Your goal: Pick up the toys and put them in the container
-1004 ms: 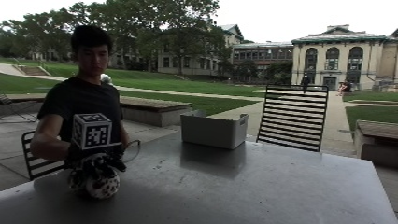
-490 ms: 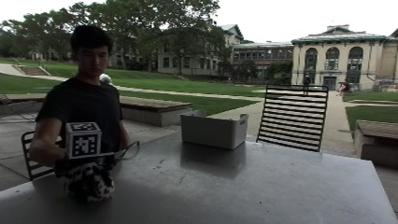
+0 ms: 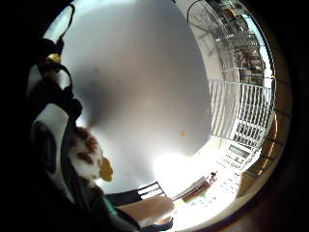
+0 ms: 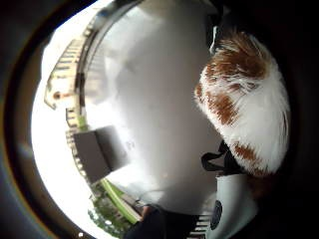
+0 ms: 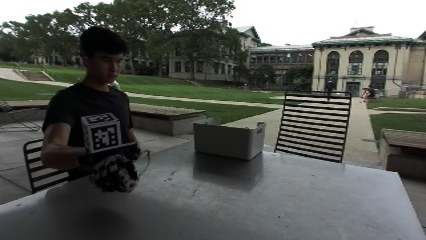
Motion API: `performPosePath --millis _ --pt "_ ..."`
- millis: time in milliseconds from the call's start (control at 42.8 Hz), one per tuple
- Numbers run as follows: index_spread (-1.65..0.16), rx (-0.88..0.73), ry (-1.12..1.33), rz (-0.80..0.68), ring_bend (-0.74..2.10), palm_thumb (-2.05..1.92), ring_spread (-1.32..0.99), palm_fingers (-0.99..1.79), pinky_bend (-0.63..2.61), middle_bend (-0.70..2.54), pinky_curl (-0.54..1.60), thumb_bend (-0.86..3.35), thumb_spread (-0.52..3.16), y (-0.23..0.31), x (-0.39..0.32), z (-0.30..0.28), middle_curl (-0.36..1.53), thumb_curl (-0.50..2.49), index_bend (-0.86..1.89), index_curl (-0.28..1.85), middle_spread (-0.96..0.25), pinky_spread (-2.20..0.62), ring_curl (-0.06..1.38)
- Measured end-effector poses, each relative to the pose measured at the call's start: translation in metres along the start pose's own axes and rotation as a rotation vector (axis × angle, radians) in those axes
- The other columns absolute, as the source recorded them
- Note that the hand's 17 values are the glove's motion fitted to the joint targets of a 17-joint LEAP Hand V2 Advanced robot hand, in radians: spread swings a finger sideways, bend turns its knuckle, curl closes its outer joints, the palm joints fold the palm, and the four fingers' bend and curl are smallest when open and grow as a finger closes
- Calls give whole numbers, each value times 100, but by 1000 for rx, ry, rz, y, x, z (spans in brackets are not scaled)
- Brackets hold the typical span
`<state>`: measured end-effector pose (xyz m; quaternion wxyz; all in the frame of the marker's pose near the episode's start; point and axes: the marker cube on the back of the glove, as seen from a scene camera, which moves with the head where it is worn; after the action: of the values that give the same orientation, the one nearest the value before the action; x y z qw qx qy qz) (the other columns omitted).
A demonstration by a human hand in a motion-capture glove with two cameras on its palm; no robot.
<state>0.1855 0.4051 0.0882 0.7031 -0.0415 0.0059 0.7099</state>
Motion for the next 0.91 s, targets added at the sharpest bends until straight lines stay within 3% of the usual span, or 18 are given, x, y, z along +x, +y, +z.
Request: performPosePath --millis 47,233,397,654,910 --pt "-32 13 -8 -18 104 92 -34 110 81 69 29 52 113 3 -17 -14 55 71 15 34 -37 -39 47" --pt "-35 161 -30 -148 109 68 -42 86 97 43 36 31 100 17 -98 -83 50 72 10 31 -40 -43 48" --pt "-37 233 -42 -259 109 65 -44 88 98 39 36 27 93 21 -175 -144 50 76 14 29 -43 -43 47" --pt "-40 247 -42 -392 107 66 -44 101 90 33 34 25 85 59 -303 -200 52 85 21 33 -47 -44 46" --pt "-42 267 12 -514 104 67 -44 103 86 29 35 24 80 124 -427 -216 55 92 17 37 -49 -44 46"
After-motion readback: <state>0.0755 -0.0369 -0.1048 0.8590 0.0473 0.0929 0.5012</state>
